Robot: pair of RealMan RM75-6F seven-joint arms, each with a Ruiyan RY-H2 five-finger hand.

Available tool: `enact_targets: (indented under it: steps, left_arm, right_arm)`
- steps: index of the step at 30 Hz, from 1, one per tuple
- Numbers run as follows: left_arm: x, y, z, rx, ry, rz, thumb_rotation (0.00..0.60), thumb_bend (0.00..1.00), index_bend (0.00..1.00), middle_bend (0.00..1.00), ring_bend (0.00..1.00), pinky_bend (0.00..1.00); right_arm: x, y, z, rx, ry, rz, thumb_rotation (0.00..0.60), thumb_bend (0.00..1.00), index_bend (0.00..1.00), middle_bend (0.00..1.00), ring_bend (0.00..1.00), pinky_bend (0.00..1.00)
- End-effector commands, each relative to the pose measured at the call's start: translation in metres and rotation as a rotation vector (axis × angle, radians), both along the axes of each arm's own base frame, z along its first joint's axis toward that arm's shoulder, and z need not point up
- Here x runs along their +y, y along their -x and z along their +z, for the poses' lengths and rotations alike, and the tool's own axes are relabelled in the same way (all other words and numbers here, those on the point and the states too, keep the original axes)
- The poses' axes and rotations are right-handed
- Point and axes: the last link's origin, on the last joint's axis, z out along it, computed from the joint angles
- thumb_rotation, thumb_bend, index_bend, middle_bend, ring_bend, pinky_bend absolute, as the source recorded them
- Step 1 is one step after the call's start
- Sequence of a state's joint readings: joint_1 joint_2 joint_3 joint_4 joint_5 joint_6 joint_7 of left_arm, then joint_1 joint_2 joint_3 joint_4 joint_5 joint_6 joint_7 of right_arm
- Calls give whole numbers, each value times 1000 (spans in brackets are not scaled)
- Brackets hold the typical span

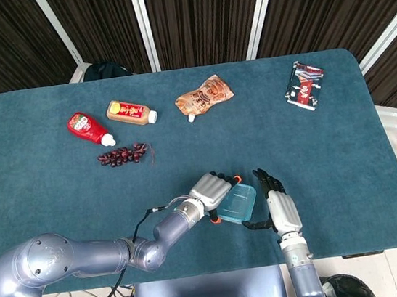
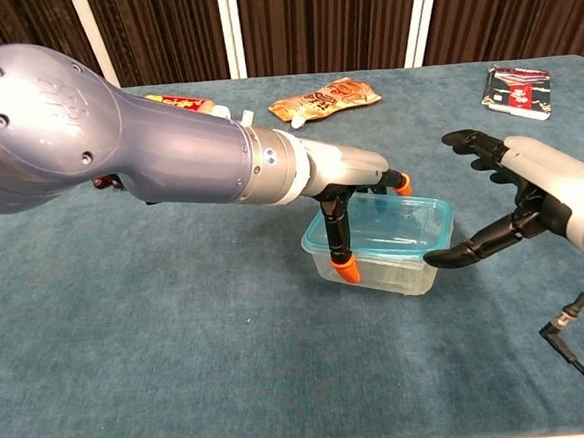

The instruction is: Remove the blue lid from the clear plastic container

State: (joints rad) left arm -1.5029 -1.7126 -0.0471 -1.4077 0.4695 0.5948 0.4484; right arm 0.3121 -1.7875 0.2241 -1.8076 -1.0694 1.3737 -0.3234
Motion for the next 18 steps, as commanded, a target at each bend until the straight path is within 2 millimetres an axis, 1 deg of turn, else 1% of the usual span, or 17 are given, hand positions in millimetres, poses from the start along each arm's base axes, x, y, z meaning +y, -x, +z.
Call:
enact_targets:
  steps: [1,3,5,11,15,18]
  left_arm:
    - [0,-1,1,2,3,-4,600,84,100,266,266,403]
    - [0,-2,2,2,14,-4,600,82,82,245,203,327]
    - [1,-4,4,1,28,2,600,77,70,229,173,298]
    - [5,-6,9,3,51,16,600,73,48,194,138,293]
    - [5,-4,9,21,70,18,600,70,45,187,137,293]
    - [5,-5,8,23,74,17,600,48,39,179,137,293]
  right_arm:
    - [-1,0,1,-6,12,5,600,170,0,0,0,0]
    - [-1,0,2,-5,22,13,600,171,0,0,0,0]
    - [-1,1,2,-4,28,17,600,170,0,0,0,0]
    - [0,3,0,-22,38,24,600,171,0,0,0,0]
    - [0,2,-1,-29,41,29,600,170,0,0,0,0]
    - [0,3,-2,-26,46,34,600,171,0,0,0,0]
